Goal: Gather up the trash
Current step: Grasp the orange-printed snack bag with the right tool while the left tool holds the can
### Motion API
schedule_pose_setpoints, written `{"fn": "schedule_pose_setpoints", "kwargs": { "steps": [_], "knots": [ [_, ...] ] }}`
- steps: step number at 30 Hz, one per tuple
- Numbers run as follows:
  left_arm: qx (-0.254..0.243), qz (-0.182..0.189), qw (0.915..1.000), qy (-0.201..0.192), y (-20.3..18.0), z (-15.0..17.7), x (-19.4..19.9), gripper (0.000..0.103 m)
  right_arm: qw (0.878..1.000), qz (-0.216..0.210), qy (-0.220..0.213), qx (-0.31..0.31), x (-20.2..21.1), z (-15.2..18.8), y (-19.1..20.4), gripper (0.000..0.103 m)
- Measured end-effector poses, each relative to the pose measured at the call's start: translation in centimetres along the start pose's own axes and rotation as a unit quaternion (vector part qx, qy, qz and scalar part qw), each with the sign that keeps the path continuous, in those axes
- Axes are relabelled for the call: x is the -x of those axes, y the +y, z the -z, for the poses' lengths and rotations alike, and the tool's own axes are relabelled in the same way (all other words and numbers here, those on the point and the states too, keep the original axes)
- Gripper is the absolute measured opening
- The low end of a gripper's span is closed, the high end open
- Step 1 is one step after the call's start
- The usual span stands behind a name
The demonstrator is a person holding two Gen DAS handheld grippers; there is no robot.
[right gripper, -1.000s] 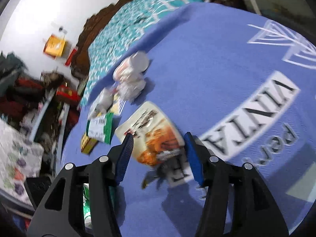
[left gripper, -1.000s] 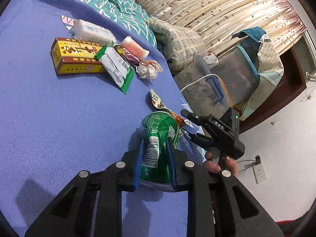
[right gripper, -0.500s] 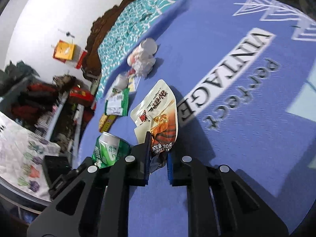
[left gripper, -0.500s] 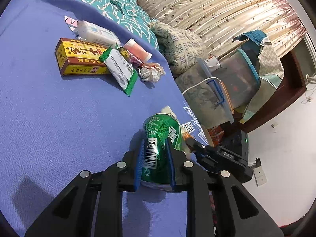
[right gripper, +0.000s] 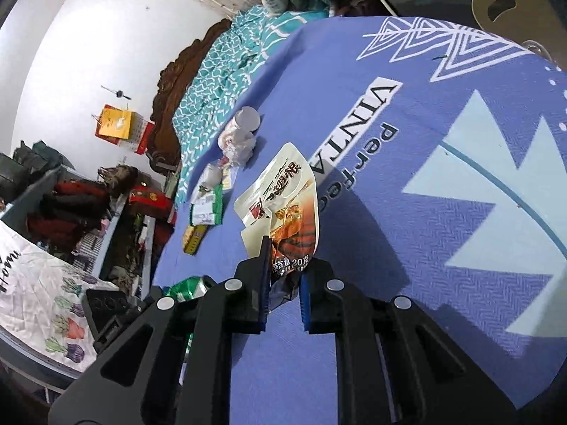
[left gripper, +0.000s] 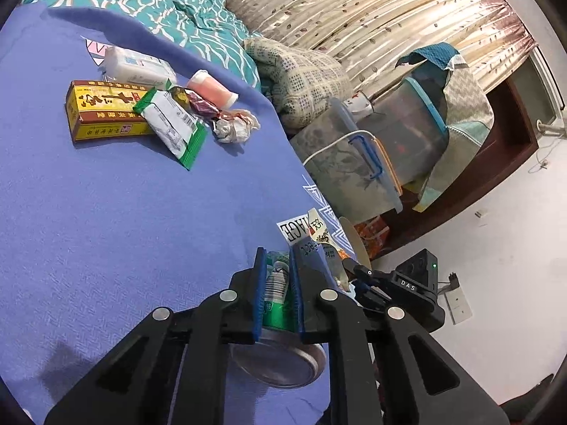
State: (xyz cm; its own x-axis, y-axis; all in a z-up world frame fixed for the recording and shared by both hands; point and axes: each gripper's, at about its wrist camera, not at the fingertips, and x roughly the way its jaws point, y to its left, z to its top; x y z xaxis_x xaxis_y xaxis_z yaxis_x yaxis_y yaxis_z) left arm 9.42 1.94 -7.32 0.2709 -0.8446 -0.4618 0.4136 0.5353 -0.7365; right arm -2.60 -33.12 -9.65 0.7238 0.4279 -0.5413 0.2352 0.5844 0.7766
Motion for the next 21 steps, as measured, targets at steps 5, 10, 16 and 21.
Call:
{"fn": "schedule_pose_setpoints", "kwargs": {
  "steps": [5, 10, 16, 21],
  "knots": [
    [0.008, -0.013, 0.9998, 0.009, 0.6, 0.0, -0.6, 0.012, 0.999, 0.026, 0.02, 0.04, -1.9, 1.6, 1.2, 0.016],
    [0.006, -0.022, 0.9997, 0.011, 0.8, 0.1, -0.5, 0.03, 0.995, 0.048, 0.038, 0.076, -3.9, 3.2, 2.7, 0.016],
    [0.007, -0.028, 0.9994, 0.018, 1.2, 0.5, -0.7, 0.062, 0.991, 0.067, 0.042, 0.111, -4.9, 3.1, 4.0, 0.017],
    [0.019, -0.025, 0.9992, 0.027, 1.8, 0.6, -1.2, 0.072, 0.991, 0.062, 0.046, 0.106, -4.8, 2.8, 3.4, 0.019]
  ]
}}
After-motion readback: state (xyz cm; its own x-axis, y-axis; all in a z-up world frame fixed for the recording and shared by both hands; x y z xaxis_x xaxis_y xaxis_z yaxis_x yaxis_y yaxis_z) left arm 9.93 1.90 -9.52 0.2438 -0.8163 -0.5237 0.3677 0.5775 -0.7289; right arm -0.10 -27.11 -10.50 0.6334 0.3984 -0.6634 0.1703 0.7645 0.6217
